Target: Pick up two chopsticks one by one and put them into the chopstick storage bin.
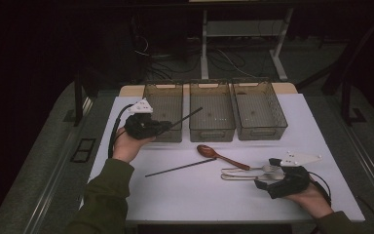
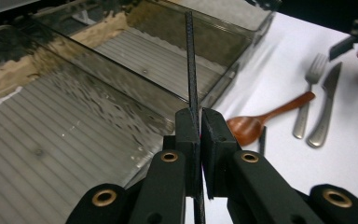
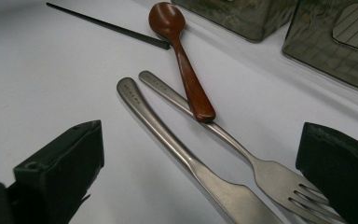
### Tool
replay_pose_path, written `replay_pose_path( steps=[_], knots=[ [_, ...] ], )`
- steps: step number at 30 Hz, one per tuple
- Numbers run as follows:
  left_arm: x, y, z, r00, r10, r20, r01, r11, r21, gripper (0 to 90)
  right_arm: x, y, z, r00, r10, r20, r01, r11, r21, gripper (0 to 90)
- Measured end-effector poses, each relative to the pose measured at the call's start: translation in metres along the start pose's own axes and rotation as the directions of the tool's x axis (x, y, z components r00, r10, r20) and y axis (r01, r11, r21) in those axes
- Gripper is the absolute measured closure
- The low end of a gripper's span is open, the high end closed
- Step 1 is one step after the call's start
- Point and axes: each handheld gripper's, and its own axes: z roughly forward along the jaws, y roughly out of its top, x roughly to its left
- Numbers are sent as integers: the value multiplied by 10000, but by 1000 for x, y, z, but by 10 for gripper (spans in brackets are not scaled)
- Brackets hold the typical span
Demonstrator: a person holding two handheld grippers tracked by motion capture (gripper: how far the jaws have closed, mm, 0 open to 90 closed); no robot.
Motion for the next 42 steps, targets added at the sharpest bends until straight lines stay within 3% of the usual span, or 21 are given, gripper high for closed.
replay_pose_path(
  steps=[14, 28, 42],
  knots=[
    [32, 11, 3, 9952, -424, -884, 421, 9991, -58, 851, 0, 0, 0, 9999, 117, -1, -117, 9999, -2, 4],
    [68, 12, 9, 9751, -1192, -1872, 1154, 9928, -307, 850, 0, 0, -1, 9999, 114, 13, -114, 9999, 22, 4],
    [85, 12, 25, 9612, -1662, -2201, 1614, 9861, -393, 850, -1, 0, -1, 9999, 137, -28, -137, 9999, 31, 4]
  ],
)
